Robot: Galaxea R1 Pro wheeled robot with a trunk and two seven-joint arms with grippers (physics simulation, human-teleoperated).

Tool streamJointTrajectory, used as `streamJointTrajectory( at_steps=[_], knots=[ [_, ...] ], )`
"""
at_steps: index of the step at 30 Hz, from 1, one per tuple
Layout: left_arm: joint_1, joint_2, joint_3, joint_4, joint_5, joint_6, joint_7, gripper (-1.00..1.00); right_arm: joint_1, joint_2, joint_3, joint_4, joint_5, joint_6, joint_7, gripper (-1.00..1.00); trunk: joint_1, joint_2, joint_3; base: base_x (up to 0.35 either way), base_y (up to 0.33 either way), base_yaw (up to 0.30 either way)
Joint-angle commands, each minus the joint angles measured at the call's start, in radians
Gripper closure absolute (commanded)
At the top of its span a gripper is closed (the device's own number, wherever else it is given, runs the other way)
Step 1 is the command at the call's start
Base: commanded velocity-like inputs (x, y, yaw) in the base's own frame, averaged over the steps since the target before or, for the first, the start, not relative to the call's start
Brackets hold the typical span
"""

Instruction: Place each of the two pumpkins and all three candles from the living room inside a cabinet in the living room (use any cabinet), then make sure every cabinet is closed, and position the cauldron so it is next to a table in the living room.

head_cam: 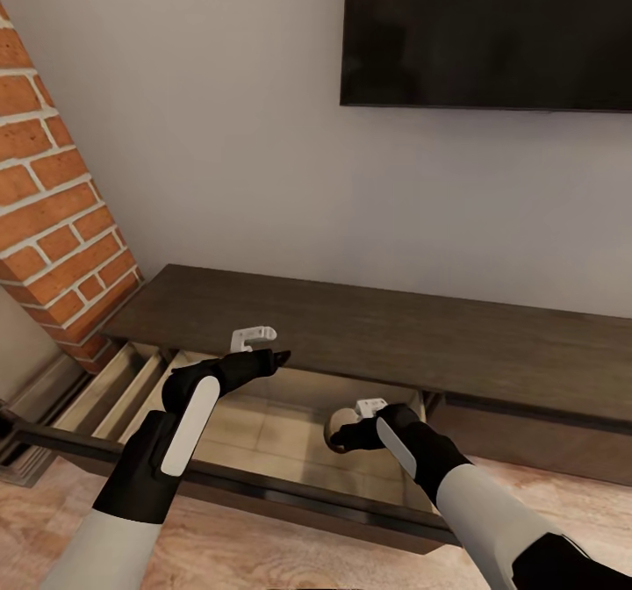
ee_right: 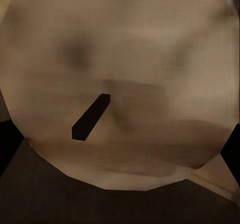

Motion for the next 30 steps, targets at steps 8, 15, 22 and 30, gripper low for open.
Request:
streamJointTrajectory(
  at_steps=[8,15,22,30],
  knots=[
    [-0.001,0.0,-0.001,-0.009,0.011,0.004,0.009,-1.0,-0.002,0.004,0.001,-0.001,0.008,0.039,-0.002,1.0,0.027,-0.05,-0.023,0.0,0.0,0.0],
    [-0.001,0.0,0.0,-0.075,0.012,0.003,0.008,-1.0,-0.004,0.005,0.0,-0.002,0.008,0.077,-0.006,1.0,0.027,-0.05,-0.03,0.0,0.0,0.0],
    [-0.001,0.0,0.0,-0.077,0.012,0.003,0.008,-1.0,-0.004,0.006,0.0,-0.004,0.008,0.102,-0.007,1.0,0.027,-0.05,-0.032,0.0,0.0,0.0],
    [-0.001,-0.003,0.0,-0.078,0.012,0.003,0.008,-1.0,-0.004,0.006,0.0,-0.004,0.008,0.105,-0.008,1.0,0.027,-0.05,-0.04,0.0,0.0,0.0]
  ],
)
